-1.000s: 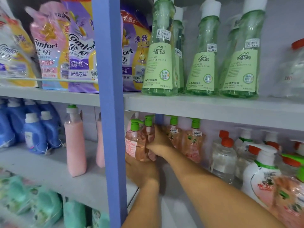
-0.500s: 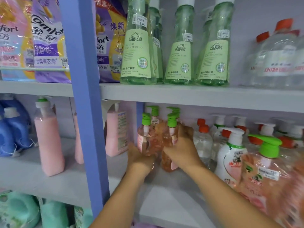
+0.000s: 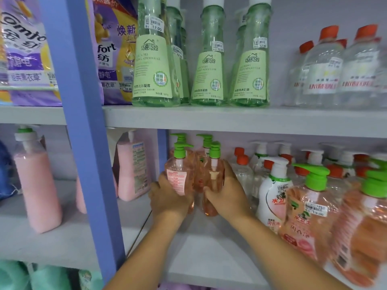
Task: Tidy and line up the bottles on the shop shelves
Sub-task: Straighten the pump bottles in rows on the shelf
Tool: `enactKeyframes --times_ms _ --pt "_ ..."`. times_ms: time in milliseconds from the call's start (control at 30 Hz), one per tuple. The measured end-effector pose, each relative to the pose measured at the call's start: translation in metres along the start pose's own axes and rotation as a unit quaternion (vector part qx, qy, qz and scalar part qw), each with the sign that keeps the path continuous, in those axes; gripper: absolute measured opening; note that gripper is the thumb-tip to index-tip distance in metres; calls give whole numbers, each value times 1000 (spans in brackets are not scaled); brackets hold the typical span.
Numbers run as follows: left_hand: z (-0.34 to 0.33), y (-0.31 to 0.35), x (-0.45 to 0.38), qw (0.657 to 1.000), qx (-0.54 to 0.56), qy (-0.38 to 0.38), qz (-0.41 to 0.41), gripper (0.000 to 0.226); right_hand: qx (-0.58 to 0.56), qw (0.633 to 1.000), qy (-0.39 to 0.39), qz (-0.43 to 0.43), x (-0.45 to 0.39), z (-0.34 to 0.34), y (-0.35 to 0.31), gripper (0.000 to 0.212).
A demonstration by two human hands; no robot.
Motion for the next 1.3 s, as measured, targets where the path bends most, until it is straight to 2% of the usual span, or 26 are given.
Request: enactKeyframes --times_ms 133,267,400,467,533,600,667,733,800,933,1000,1067,1167,1233,1300 --pt "-7 -2 -5 999 47 -8 9 96 -75 996 -32 -41 -1 -6 7 80" --pt "-8 -9 -3 992 127 -19 8 66 -121 991 -52 -37 0 -21 15 72" --pt "-12 -7 -6 988 151 -39 2 54 -148 988 -22 -37 0 -26 17 54" --pt "-17 -2 -13 986 152 -63 5 52 -129 991 8 -34 6 -30 8 60" --pt "-20 0 -23 986 143 -87 10 54 -33 997 51 -41 13 -36 -2 82" --pt "-23 0 -29 984 144 -101 9 54 -3 998 58 -30 16 -41 -5 97" --pt "-25 -3 -27 983 159 -92 1 55 -77 997 0 -31 14 -40 -2 97" --pt "-27 -7 -23 983 173 -63 -9 59 -140 988 -51 -46 11 -39 5 87" --pt "-29 -8 -21 984 171 -41 -16 59 -133 990 -27 -45 11 -37 10 93" --pt "-27 -6 -23 983 181 -40 -17 48 -52 995 71 -44 10 -46 6 115" --pt "-27 -7 -25 981 185 -47 -21 44 -43 997 55 -33 3 -52 5 113" --pt "-29 -9 -26 980 191 -53 -20 45 -96 995 7 -32 -3 -51 7 111" --pt "-30 -11 -26 976 211 -50 -16 48 -152 987 -20 -38 -6 -44 15 121" --pt "-31 -11 -27 976 208 -49 -28 48 -98 995 -1 -32 -3 -46 18 122" --pt "-29 -11 -27 978 204 -36 -31 46 -22 998 51 -30 -1 -51 17 120"
Point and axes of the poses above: each hand's wrist, its own x-axis away from the middle knuckle, its own z-axis out of the back of the hand, y = z × x, the point moved 4 cm from there along -x, towards the middle knuckle, and after that the axes turned 5 degrees about x, right-handed, at the moved point
